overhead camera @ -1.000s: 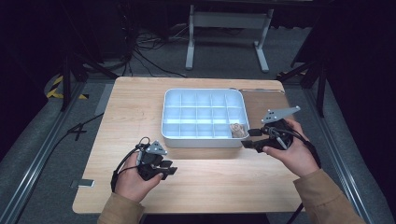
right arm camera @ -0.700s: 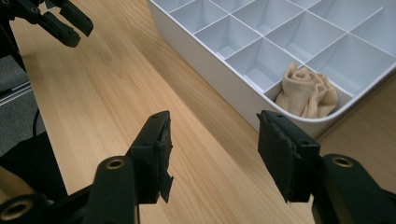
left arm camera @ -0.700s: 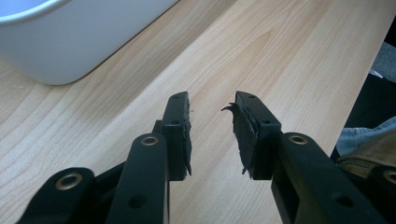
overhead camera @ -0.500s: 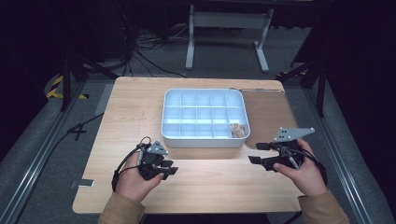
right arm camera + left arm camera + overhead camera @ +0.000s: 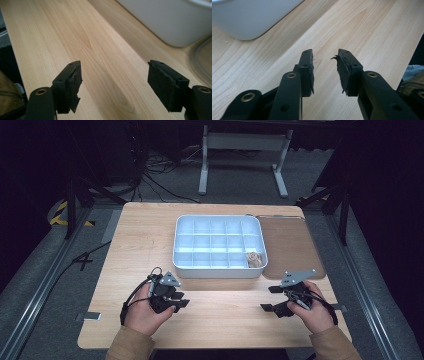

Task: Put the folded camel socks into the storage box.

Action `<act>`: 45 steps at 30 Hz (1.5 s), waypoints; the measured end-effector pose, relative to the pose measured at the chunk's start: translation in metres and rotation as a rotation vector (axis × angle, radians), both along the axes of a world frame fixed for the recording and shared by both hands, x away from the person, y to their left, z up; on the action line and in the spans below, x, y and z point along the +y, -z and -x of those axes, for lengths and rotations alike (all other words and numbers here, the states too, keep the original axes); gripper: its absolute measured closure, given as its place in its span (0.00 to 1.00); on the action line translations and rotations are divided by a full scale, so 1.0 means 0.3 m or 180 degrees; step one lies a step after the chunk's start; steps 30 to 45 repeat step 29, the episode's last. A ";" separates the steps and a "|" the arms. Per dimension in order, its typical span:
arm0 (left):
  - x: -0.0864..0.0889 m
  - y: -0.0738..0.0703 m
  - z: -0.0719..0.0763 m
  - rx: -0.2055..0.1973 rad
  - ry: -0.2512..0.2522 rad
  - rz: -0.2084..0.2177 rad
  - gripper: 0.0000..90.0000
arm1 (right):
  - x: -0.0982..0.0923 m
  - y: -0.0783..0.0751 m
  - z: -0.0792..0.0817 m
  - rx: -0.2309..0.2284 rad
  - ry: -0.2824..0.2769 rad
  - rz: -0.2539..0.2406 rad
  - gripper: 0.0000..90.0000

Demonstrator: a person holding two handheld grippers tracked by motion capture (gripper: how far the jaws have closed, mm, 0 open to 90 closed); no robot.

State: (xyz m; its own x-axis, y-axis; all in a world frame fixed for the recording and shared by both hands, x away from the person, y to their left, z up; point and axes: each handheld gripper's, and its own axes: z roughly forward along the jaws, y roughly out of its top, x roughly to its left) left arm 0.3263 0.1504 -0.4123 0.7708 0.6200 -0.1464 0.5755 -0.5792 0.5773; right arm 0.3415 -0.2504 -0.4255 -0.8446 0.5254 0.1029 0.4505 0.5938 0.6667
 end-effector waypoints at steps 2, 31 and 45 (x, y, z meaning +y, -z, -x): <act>-0.002 0.006 -0.002 -0.0014 0.0017 -0.0021 0.73 | 0.006 0.033 0.005 0.0013 -0.0015 0.0046 0.30; -0.037 0.114 -0.008 -0.0074 0.0364 0.0025 0.60 | 0.043 0.178 0.048 -0.0319 -0.0175 0.0055 0.28; -0.037 0.114 -0.008 -0.0074 0.0364 0.0025 0.60 | 0.043 0.178 0.048 -0.0319 -0.0175 0.0055 0.28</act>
